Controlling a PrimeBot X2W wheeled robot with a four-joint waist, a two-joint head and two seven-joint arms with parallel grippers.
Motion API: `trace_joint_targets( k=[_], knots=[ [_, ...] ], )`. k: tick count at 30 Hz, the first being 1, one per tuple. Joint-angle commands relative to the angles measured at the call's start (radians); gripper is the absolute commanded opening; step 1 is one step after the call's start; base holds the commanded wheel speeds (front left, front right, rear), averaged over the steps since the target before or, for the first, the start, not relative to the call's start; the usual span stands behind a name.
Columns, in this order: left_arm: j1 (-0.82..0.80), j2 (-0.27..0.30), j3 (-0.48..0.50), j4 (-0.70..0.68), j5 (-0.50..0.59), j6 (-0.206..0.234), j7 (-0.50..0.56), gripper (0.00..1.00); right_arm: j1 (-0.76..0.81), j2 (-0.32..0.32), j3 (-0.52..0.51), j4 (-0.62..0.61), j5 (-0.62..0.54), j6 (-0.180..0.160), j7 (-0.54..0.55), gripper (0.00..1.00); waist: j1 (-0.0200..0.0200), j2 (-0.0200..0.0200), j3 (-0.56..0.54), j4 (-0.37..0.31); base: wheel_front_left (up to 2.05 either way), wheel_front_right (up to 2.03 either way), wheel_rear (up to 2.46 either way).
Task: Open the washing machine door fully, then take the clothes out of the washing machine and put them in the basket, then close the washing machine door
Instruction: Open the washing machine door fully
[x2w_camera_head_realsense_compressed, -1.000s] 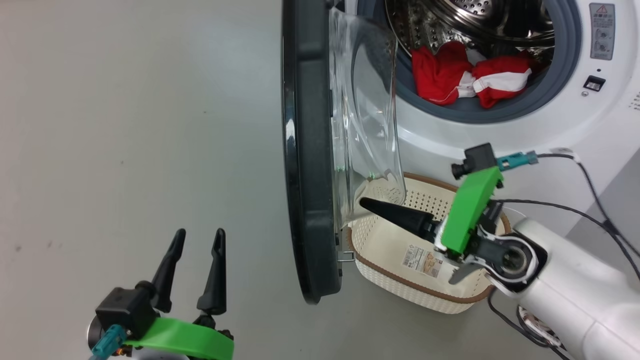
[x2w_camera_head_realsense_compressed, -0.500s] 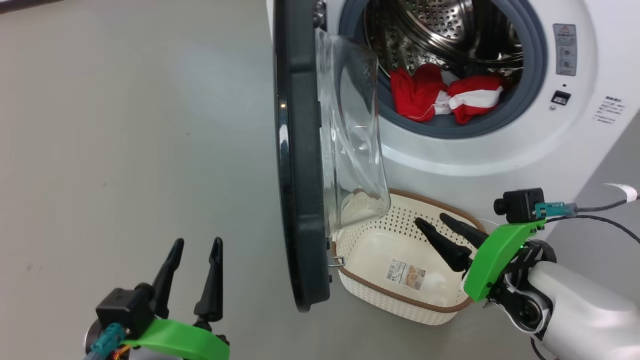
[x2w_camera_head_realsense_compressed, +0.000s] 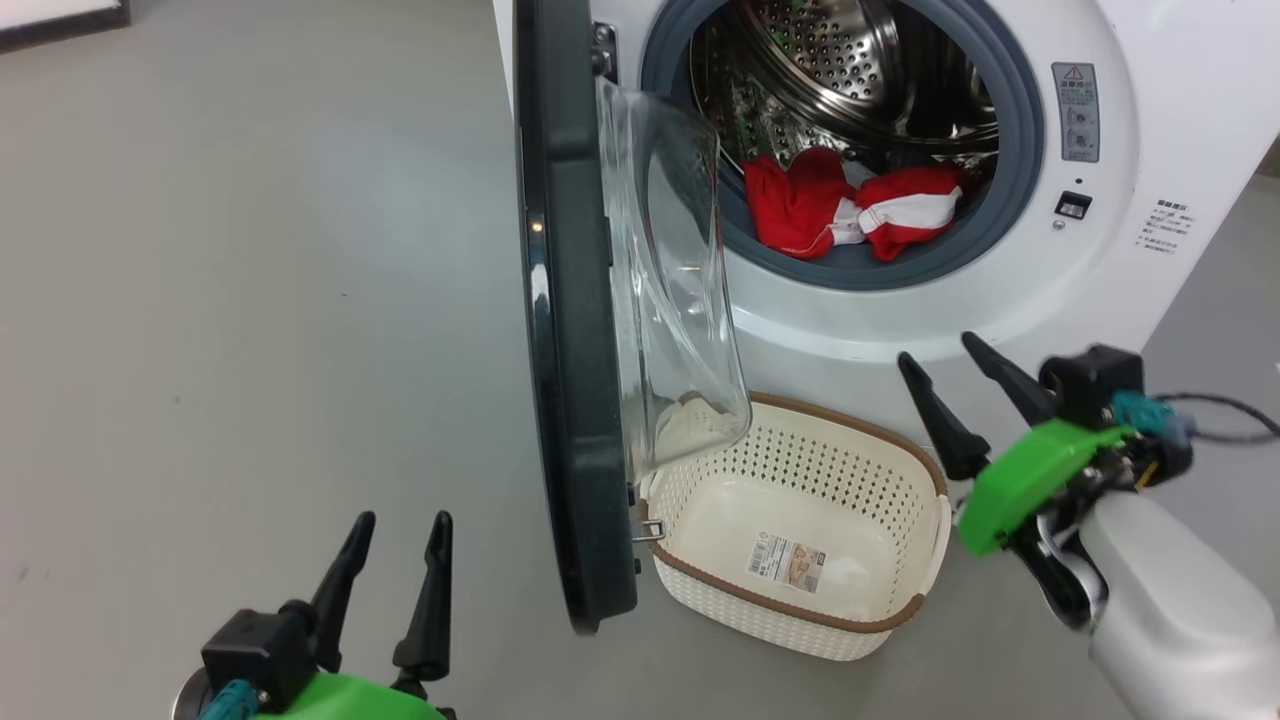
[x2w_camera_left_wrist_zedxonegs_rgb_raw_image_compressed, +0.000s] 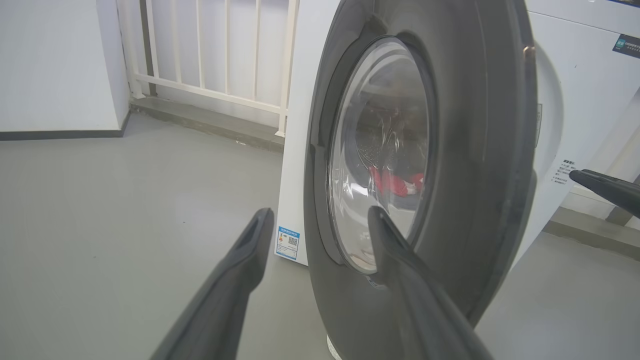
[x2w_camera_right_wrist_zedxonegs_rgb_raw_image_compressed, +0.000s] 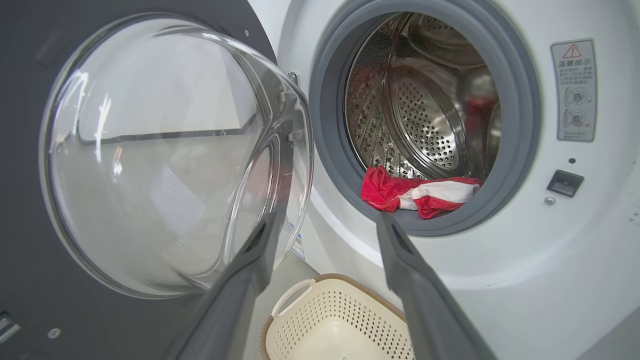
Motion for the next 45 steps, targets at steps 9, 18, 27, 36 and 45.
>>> trace_joint_targets(
  k=[9,18,27,36,45],
  knots=[
    [-0.010,0.023,0.015,-0.034,0.008,0.001,-0.025,1.00,0.392,0.199,-0.475,-0.358,-0.484,0.005,-0.013,1.00,0.0000,0.0000,-0.010,0.009,0.00,0.00,0.00],
    [-0.007,0.024,0.005,-0.034,0.009,0.000,-0.043,1.00,0.548,0.234,-0.549,-0.566,-0.532,0.005,-0.013,1.00,0.0000,0.0000,-0.001,0.010,0.00,0.00,0.00],
    [-0.012,0.027,0.002,-0.029,0.008,0.003,-0.051,1.00,0.597,0.235,-0.533,-0.592,-0.514,0.005,-0.013,1.00,0.0000,0.0000,0.006,0.007,0.00,0.00,0.00],
    [-0.024,0.036,-0.009,-0.022,0.022,0.014,-0.055,1.00,0.596,0.235,-0.540,-0.598,-0.512,0.005,-0.013,1.00,0.0000,0.0000,0.019,0.008,0.00,0.00,0.00],
    [-0.037,0.044,-0.024,-0.009,0.027,0.012,-0.050,0.00,0.596,0.235,-0.537,-0.602,-0.510,0.005,-0.011,1.00,0.0000,0.0000,0.023,0.005,0.00,0.00,0.00]
  ],
)
